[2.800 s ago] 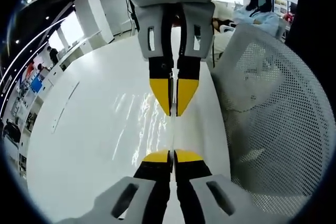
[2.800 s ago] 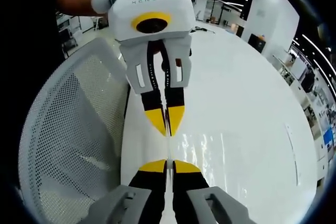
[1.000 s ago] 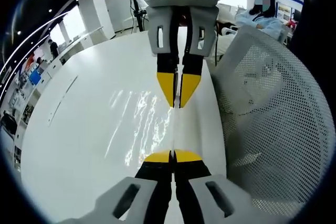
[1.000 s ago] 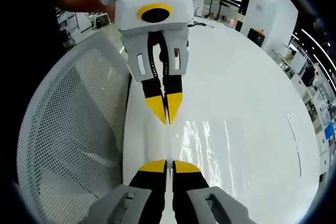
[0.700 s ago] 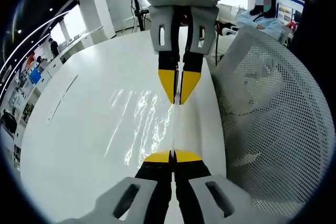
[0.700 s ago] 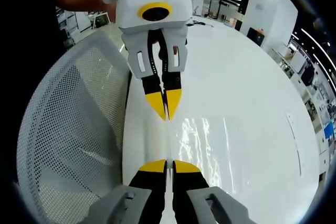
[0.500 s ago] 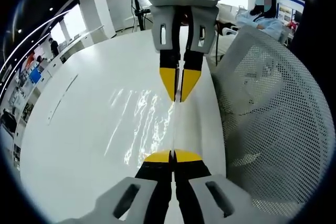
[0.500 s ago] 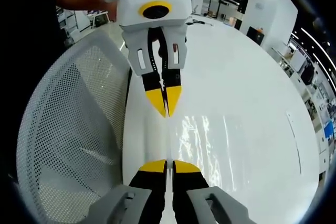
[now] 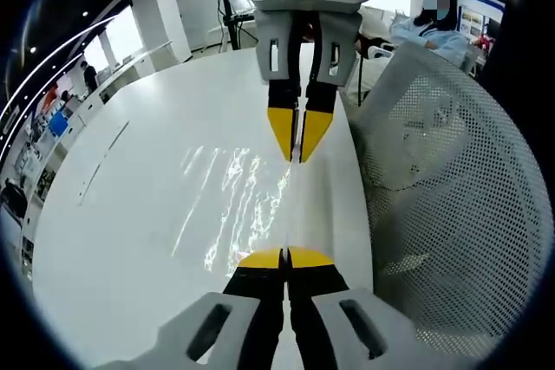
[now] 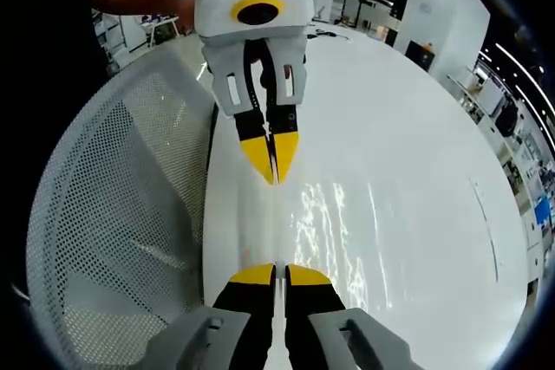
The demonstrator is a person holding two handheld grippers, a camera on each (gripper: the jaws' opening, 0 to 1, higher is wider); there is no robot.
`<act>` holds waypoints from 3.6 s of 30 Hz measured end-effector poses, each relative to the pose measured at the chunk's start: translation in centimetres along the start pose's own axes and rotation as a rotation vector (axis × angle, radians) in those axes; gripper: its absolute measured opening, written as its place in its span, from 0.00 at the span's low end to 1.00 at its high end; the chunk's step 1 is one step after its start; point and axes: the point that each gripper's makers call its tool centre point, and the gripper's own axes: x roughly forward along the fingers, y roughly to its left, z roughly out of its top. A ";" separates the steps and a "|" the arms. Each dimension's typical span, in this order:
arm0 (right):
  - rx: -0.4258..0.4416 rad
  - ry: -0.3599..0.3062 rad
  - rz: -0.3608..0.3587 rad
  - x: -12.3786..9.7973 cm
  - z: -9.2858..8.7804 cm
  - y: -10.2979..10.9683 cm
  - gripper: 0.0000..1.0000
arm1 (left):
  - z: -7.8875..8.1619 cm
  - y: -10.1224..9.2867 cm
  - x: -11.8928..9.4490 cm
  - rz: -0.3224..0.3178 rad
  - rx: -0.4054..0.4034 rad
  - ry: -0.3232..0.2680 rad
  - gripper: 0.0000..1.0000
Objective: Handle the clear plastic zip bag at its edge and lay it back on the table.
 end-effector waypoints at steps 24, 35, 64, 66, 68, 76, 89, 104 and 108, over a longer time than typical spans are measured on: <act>0.022 0.025 -0.010 -0.8 -1.9 0.0 0.00 | -0.2 -0.2 -0.2 -0.004 -0.005 0.006 0.00; 0.034 0.026 -0.014 -1.0 -2.5 -0.1 0.00 | -0.4 -0.1 0.0 -0.006 -0.005 0.009 0.00; 0.071 0.078 -0.015 -1.6 -3.9 0.2 0.00 | -0.3 0.0 0.3 -0.009 -0.007 0.005 0.00; 0.067 0.089 -0.015 -1.7 -4.0 0.2 0.00 | -0.3 0.0 0.3 -0.009 0.004 0.006 0.00; 0.073 0.095 -0.014 -1.7 -4.1 0.2 0.00 | -0.3 0.0 0.3 -0.011 0.005 0.007 0.00; 0.078 0.114 -0.010 -1.6 -4.6 0.2 0.00 | -0.3 -0.1 0.3 -0.012 0.006 0.008 0.00; 0.092 0.147 -0.004 -1.4 -5.5 0.2 0.00 | -0.6 -0.2 0.2 -0.013 0.008 0.012 0.00; 0.113 0.154 -0.004 -1.4 -6.0 0.1 0.00 | -0.9 0.1 0.2 -0.010 0.007 0.016 0.00; 0.118 0.145 -0.004 -1.4 -5.9 0.2 0.00 | -0.9 0.1 0.2 -0.008 0.004 0.013 0.00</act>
